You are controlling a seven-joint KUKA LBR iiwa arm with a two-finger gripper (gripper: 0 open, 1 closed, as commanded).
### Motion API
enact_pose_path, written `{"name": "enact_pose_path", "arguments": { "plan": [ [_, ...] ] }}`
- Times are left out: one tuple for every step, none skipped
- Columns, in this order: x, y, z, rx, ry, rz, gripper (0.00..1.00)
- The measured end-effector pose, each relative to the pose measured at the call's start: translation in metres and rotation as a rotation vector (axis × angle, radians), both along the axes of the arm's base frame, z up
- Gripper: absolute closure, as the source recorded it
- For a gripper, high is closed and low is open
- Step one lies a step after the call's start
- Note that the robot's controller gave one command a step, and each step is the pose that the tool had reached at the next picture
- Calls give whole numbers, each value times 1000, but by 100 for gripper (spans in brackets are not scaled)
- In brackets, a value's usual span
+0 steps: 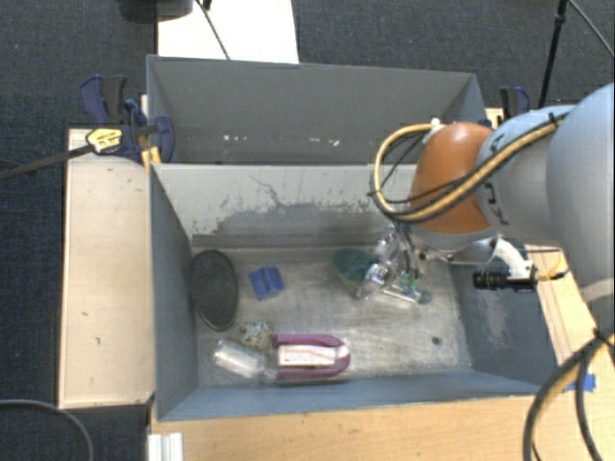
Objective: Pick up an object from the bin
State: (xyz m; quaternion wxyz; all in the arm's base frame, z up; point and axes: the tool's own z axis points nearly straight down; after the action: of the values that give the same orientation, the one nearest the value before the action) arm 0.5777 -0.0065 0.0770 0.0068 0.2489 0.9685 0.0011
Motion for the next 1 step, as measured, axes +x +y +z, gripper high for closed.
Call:
{"name": "enact_pose_path", "arguments": {
  "plan": [
    [1, 0, 22, 1, 8, 4, 100]
  ]
}}
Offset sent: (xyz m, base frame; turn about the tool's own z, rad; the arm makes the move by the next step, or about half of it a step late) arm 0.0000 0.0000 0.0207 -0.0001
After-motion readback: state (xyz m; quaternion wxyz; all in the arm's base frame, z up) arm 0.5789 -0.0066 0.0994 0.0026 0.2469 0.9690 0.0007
